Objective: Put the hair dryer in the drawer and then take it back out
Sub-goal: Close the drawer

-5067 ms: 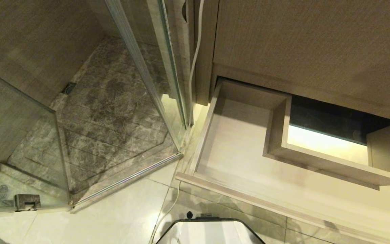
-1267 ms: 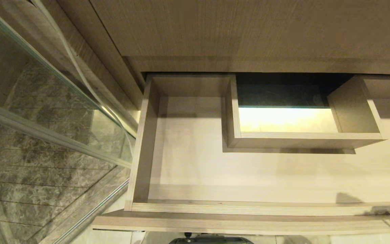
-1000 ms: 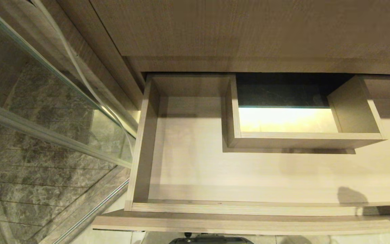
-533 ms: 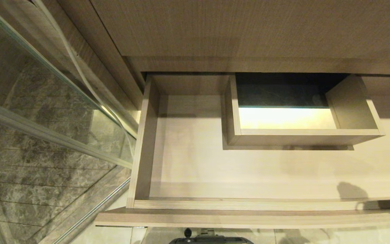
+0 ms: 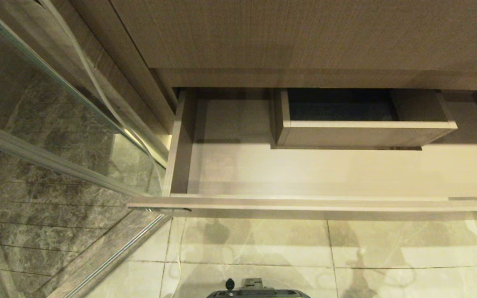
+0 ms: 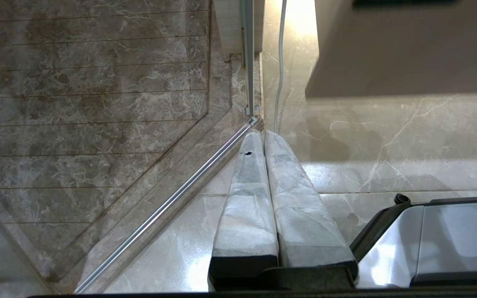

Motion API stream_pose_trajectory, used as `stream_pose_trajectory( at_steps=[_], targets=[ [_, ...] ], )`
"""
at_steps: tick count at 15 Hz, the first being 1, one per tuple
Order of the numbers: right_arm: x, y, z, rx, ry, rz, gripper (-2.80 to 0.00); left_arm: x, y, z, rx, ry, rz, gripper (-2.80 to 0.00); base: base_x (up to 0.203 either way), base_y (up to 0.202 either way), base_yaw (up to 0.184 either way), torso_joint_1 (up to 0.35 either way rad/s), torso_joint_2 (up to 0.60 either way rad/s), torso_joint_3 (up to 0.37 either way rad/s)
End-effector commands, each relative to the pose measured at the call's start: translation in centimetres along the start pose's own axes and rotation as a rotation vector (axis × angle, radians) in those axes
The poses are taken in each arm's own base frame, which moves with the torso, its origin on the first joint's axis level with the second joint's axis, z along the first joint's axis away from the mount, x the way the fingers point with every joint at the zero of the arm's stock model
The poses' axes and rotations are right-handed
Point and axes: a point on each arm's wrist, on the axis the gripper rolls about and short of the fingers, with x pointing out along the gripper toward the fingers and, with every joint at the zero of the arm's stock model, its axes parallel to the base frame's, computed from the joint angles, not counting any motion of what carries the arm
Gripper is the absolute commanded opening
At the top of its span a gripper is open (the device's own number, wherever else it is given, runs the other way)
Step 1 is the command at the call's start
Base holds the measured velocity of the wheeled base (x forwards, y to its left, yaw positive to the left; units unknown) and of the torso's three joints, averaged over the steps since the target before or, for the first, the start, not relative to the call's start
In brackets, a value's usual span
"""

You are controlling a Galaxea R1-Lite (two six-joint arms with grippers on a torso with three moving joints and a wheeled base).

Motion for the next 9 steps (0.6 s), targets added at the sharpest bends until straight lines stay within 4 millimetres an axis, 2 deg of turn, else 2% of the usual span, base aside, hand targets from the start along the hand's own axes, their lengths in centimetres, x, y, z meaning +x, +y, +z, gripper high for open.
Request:
stream_pose_trajectory(
  at_steps=[1, 3, 5, 9],
  targets=[
    [-0.1, -0.7, 1.8, -0.003, -0.185, -0.021, -2.8, 0.0, 0.0, 0.0, 0.0, 0.002, -0.001, -2.8, 0.0, 0.0, 0.0, 0.0, 0.0, 0.0],
    [0.1, -1.5, 4.1, -0.011, -0.358, -0.053, -2.8, 0.0, 0.0, 0.0, 0.0, 0.002, 0.0, -2.8, 0.0, 0.0, 0.0, 0.0, 0.0, 0.0],
    [0.3, -1.9, 5.8, -0.015, -0.447, -0.074, -2.8, 0.0, 0.0, 0.0, 0.0, 0.002, 0.0, -2.8, 0.0, 0.0, 0.0, 0.0, 0.0, 0.0],
    [0.7, -2.4, 7.1, -0.01, -0.493, -0.094, -2.8, 0.0, 0.0, 0.0, 0.0, 0.002, -0.001, -2.8, 0.0, 0.0, 0.0, 0.0, 0.0, 0.0]
  ],
)
